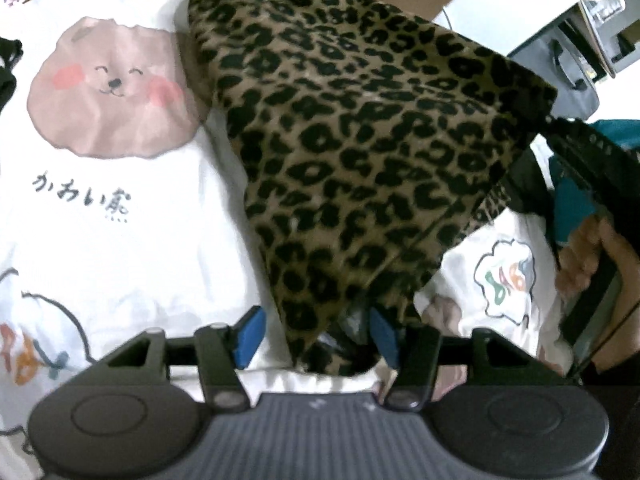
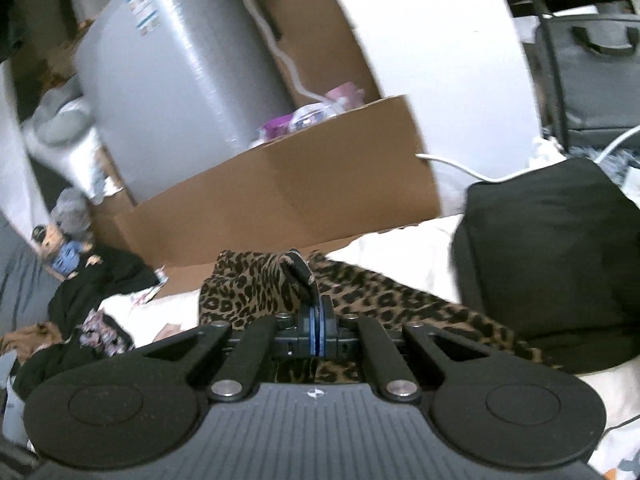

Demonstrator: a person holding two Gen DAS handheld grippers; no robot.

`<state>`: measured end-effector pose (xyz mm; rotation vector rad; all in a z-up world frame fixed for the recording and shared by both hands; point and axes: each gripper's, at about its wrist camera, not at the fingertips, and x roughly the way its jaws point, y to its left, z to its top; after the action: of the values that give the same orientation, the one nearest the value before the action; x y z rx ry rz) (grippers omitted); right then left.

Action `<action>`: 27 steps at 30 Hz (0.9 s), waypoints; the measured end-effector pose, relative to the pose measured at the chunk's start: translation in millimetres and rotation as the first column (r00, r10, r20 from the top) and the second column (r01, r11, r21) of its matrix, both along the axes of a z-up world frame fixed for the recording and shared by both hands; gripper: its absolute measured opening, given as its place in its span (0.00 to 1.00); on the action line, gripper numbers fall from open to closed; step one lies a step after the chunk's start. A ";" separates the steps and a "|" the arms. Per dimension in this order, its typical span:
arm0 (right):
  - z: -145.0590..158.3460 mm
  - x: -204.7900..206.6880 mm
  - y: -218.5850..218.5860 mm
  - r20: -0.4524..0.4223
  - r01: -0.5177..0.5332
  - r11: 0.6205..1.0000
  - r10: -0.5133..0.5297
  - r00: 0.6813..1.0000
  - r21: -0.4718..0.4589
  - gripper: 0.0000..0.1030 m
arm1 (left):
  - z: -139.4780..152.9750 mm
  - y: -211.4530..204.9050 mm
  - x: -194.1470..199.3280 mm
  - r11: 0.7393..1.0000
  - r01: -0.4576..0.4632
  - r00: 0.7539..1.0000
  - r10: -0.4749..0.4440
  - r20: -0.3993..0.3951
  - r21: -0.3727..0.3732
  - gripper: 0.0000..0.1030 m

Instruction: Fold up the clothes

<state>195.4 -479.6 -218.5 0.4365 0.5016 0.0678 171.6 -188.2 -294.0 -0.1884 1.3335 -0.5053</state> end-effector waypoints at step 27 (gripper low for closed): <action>-76.5 -10.2 -75.1 -0.150 0.190 0.963 -0.163 0.975 0.191 0.00 | 10.1 -2.2 -27.2 0.999 0.035 0.989 -0.039 0.140 0.032 0.06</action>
<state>185.2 -554.7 -295.0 0.6888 0.5877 -0.0838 144.4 -190.5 -283.8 -0.1020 1.2080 -0.5211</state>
